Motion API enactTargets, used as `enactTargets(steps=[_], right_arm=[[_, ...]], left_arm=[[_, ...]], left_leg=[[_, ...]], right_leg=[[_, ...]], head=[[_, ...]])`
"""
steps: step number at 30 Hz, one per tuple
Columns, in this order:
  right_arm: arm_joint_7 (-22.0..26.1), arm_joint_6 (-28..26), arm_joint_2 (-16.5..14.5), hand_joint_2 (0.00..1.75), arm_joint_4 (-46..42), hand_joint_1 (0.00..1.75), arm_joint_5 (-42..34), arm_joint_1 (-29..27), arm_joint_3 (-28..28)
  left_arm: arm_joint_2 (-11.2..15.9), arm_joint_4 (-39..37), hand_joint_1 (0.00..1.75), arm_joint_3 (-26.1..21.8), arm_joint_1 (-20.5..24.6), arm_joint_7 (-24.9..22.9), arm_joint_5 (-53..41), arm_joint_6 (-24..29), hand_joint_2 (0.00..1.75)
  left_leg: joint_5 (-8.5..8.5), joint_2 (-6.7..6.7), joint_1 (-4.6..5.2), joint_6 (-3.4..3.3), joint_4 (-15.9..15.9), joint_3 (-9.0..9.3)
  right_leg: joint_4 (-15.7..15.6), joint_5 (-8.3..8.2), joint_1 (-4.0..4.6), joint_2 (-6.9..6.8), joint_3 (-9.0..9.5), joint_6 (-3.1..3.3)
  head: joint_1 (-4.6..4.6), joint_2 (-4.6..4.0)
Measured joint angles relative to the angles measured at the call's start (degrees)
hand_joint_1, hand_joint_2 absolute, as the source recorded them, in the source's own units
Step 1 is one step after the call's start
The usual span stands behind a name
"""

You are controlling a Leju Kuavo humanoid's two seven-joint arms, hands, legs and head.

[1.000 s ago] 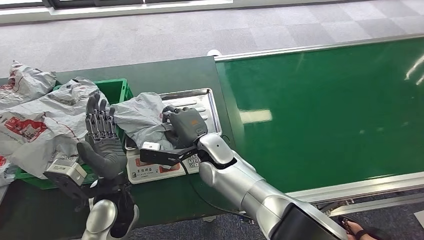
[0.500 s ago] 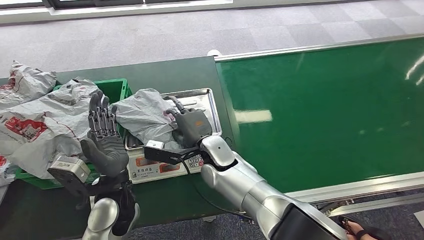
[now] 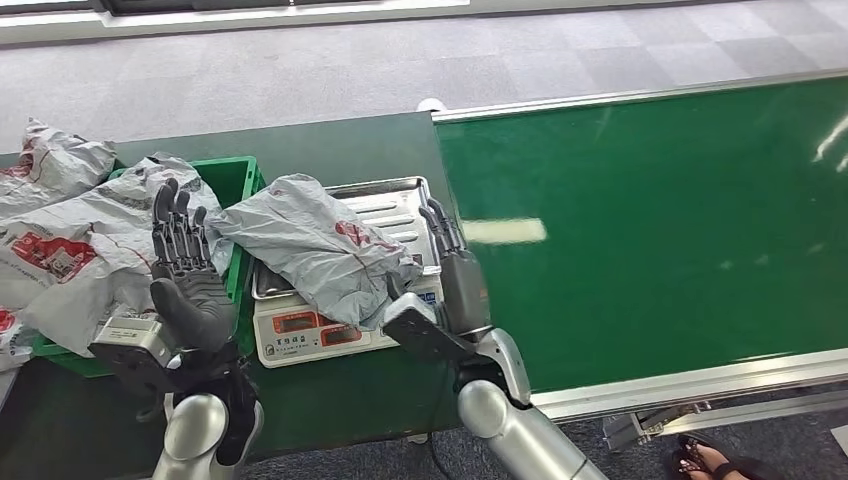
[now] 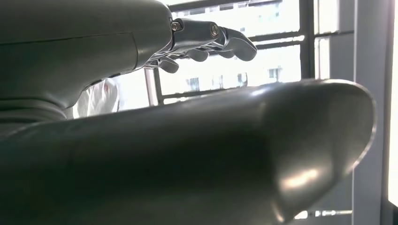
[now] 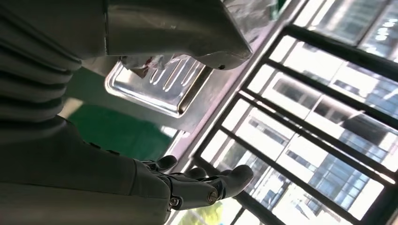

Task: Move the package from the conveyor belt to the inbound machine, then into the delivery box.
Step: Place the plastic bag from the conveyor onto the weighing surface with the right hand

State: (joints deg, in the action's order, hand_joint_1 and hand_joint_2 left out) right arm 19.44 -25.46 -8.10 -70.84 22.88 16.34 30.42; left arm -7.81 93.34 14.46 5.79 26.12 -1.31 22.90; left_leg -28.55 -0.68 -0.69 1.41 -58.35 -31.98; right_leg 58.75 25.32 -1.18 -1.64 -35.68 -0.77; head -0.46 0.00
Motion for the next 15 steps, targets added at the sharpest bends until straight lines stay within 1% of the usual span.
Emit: enactTargets(steps=[1,2,3,5,8,11,15], right_arm=[[3.1,2.0,1.0,0.00,-5.3,0.00,-4.3,-3.3,-2.0],[6.0,3.1,1.8,0.00,-10.5,0.00,-6.9,-6.4,-3.8],[8.4,3.3,2.4,0.00,-15.4,0.00,-7.9,-9.1,-5.6],[12.4,1.6,3.1,0.00,-24.8,0.00,-8.0,-13.5,-8.7],[17.8,-3.7,3.8,0.00,-36.8,0.00,-9.0,-18.7,-12.3],[20.4,-7.0,4.8,0.00,-45.0,0.00,-10.0,-22.0,-14.4],[20.6,-7.7,5.5,0.00,-50.6,0.00,-10.3,-24.0,-15.5]], left_arm=[[0.2,0.3,0.00,-0.5,-0.4,0.6,-0.5,0.9,0.00],[0.4,0.6,0.00,-0.9,-0.9,1.1,-1.5,2.0,0.00],[0.5,1.1,0.00,-1.4,-1.4,1.4,-3.1,3.4,0.00],[0.7,2.4,0.00,-2.2,-2.5,1.8,-7.6,6.6,0.00],[1.2,4.2,0.00,-3.3,-4.2,1.5,-12.3,9.7,0.00],[2.1,5.4,0.00,-4.2,-5.5,1.3,-13.1,10.2,0.00],[2.6,6.3,0.00,-4.7,-6.1,1.2,-13.1,10.2,0.00]], left_leg=[[-0.03,-0.01,0.00,-0.01,0.0,-0.02],[-0.06,-0.04,0.01,0.00,0.0,-0.03],[-0.08,-0.06,0.01,-0.01,0.0,-0.03],[-0.11,-0.08,0.01,0.00,0.0,-0.01],[-0.15,-0.09,0.01,0.00,0.0,0.00],[-0.25,-0.24,0.01,0.01,0.0,-0.14],[-0.34,-0.31,0.00,0.02,0.0,-0.21]], right_leg=[[0.0,0.01,-0.01,0.00,-0.01,0.00],[0.0,0.01,-0.01,0.01,-0.02,-0.01],[0.0,0.01,-0.01,0.03,-0.03,-0.01],[0.0,0.04,-0.01,0.07,-0.03,-0.02],[0.0,0.08,-0.02,0.07,-0.01,0.00],[0.0,0.12,-0.01,0.16,0.03,0.02],[0.0,0.20,-0.01,0.23,0.16,0.00]], head=[[0.00,0.00],[-0.01,0.00],[-0.01,0.00],[-0.01,0.00],[0.00,0.00],[-0.01,0.00],[-0.01,0.00]])
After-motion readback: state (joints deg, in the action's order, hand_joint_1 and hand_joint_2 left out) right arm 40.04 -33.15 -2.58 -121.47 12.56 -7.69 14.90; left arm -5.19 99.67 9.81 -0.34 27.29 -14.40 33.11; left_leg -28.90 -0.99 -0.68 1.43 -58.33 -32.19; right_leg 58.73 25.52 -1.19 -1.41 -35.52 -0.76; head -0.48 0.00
